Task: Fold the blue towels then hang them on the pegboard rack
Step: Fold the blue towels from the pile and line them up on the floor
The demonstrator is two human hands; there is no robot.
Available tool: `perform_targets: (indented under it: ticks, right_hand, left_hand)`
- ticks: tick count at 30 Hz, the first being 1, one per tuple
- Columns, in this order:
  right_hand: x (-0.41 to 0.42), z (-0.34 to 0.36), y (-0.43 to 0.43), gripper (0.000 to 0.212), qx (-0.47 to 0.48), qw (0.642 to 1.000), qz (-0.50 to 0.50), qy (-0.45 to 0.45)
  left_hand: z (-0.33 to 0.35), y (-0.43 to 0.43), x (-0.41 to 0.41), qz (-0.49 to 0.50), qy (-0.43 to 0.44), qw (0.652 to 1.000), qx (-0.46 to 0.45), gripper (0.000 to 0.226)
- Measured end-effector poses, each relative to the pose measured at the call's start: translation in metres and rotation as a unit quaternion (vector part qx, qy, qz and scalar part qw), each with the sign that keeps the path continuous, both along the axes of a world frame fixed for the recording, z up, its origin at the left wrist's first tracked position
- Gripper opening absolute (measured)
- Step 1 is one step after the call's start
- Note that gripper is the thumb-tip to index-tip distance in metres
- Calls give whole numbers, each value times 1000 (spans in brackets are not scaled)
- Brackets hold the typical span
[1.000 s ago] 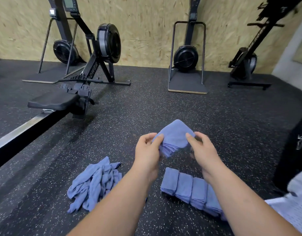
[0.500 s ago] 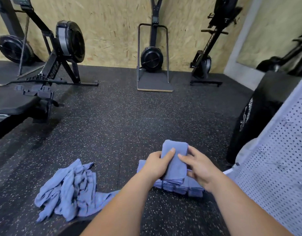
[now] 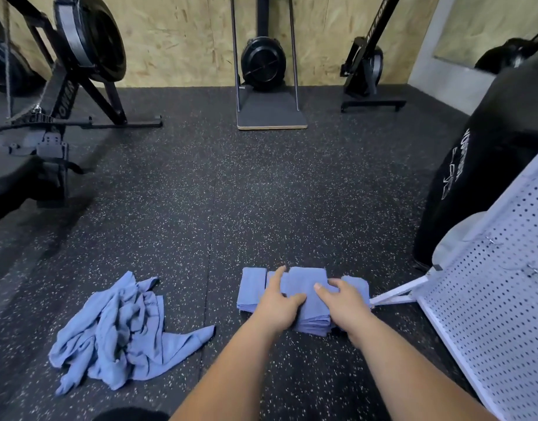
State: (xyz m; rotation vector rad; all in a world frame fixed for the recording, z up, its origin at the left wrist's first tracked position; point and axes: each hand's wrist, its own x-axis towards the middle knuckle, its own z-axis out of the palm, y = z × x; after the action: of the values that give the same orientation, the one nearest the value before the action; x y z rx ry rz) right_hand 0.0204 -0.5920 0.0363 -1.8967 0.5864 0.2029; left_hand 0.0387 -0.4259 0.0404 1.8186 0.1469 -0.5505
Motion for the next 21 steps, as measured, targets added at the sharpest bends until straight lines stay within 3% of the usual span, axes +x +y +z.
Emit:
perform_targets:
  ticks: [8,14,21]
  right_hand:
    - [7,-103,-18,67,41,999,-2,32]
    - [23,-137,-34,45,-86,995,42,12]
    - [49,-156,-62,50,-197,979,51,-26]
  left_hand:
    - [-100,-16,12,-6,11,1000,4,62]
    - [-134,-33,39,-65,25,998,2,61]
    - [-156,-74,86,-95,-12,995,5,64]
